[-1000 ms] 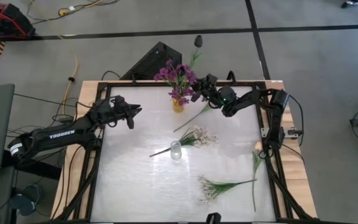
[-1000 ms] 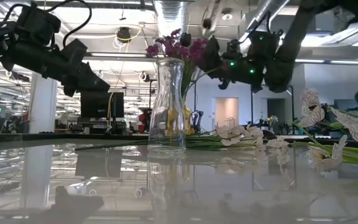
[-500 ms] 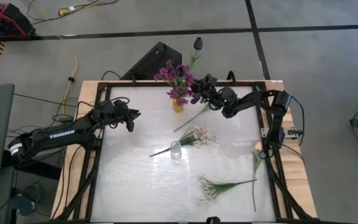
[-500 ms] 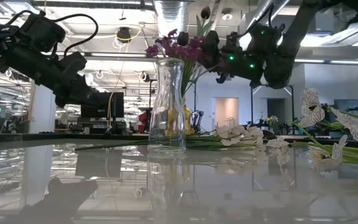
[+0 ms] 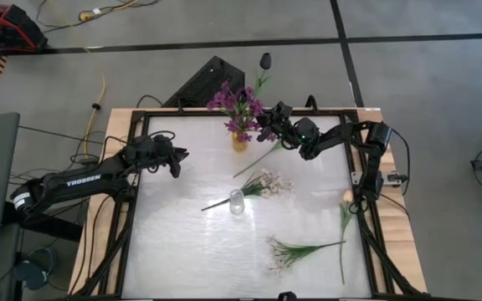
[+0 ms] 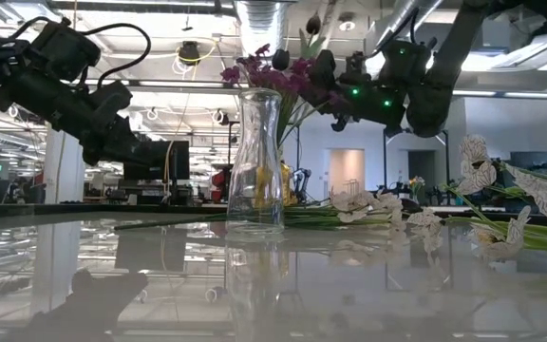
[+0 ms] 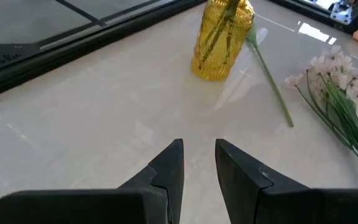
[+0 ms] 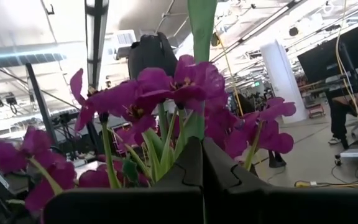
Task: Sort flowers into vase by color
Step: Put the black flower into the yellow vase
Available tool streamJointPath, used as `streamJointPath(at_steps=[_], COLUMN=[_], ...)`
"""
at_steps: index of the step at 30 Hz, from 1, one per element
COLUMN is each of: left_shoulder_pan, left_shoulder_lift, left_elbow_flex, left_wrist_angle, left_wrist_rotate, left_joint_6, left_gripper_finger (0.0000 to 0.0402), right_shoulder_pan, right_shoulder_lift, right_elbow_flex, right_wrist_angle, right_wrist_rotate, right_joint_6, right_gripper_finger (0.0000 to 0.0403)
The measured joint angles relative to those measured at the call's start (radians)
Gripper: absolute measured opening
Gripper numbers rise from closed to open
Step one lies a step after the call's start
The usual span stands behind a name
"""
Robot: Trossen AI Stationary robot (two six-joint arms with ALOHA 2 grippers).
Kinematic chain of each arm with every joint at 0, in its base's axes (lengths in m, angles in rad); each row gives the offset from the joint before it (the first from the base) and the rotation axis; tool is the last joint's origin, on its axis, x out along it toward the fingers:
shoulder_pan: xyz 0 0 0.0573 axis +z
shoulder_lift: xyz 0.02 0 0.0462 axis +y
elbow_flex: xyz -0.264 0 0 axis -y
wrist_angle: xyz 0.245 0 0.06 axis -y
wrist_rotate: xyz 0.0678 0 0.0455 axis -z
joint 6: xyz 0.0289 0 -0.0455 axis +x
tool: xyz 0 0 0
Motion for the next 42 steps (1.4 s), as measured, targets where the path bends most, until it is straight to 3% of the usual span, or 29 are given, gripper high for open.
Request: streamJointPath(at_steps=[22, 42], left_shoulder_pan=[0.000, 0.000], left_shoulder_lift=[0.000, 0.000], left_elbow_flex=[0.000, 0.000], left_wrist_angle=[-0.082, -0.086], left_wrist_rotate=[0.000, 0.000], left_joint_6=[0.000, 0.000], left_gripper_finger=[0.0080, 0.0080], right_shoulder_pan=[0.028, 0.032], right_shoulder_lift=[-0.001, -0.002], right_elbow_flex=[0.001, 0.000], right_wrist_angle=[-0.083, -0.030], right_wrist_rotate=[-0.009, -0.026], right_joint_6=[-0.135, -0.193], right_gripper_finger=[0.0017, 0.0017])
